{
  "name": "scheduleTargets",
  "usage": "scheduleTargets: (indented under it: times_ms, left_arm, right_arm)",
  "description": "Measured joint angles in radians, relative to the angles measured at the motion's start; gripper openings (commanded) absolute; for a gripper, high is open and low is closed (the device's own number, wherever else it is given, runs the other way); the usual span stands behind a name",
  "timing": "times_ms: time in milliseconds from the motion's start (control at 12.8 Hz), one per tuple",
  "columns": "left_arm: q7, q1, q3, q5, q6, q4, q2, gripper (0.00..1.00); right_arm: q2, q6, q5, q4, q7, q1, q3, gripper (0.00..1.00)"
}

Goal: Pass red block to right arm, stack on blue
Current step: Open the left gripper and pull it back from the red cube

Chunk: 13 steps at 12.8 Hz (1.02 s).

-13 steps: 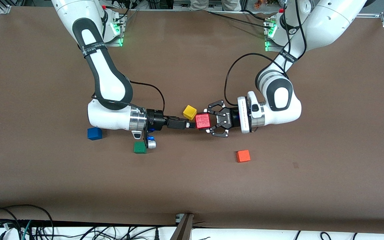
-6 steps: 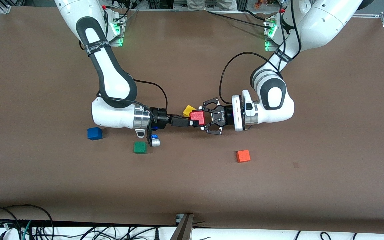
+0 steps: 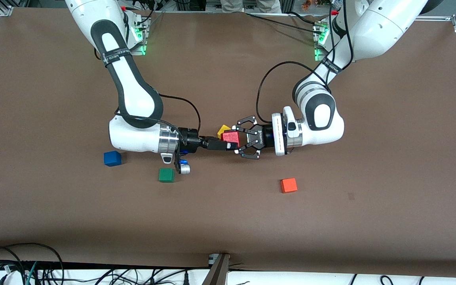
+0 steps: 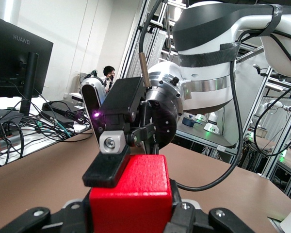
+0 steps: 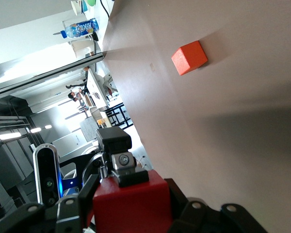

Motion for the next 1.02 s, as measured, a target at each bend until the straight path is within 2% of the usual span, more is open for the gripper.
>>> scheduleTargets:
  times_ms: [78,469,782,860,1016]
  left_arm:
    - [0.001,0.000,0.000,-0.002,0.000,0.000,0.000,1.00]
    - [0.008,-0.002,0.000,-0.011,-0.001,0.000,0.001,1.00]
    - [-0.088,0.019,0.001,-0.008,-0.016,0.008,-0.014,1.00]
    - [-0.149,0.027,0.001,0.017,-0.017,0.009,-0.028,1.00]
    - [-0.349,0.058,0.002,0.175,-0.022,0.013,-0.066,1.00]
  right_arm:
    - [0.000,0.000,0.000,0.000,0.000,0.000,0.000,0.14]
    - [-0.001,0.002,-0.012,0.005,0.000,0.000,-0.010,0.14]
    - [-0.020,-0.008,-0.124,0.006,0.000,-0.008,-0.066,0.14]
    - [-0.023,-0.021,-0.154,0.006,0.000,-0.010,-0.083,0.14]
    - [-0.023,-0.065,-0.221,0.006,0.000,-0.011,-0.126,0.14]
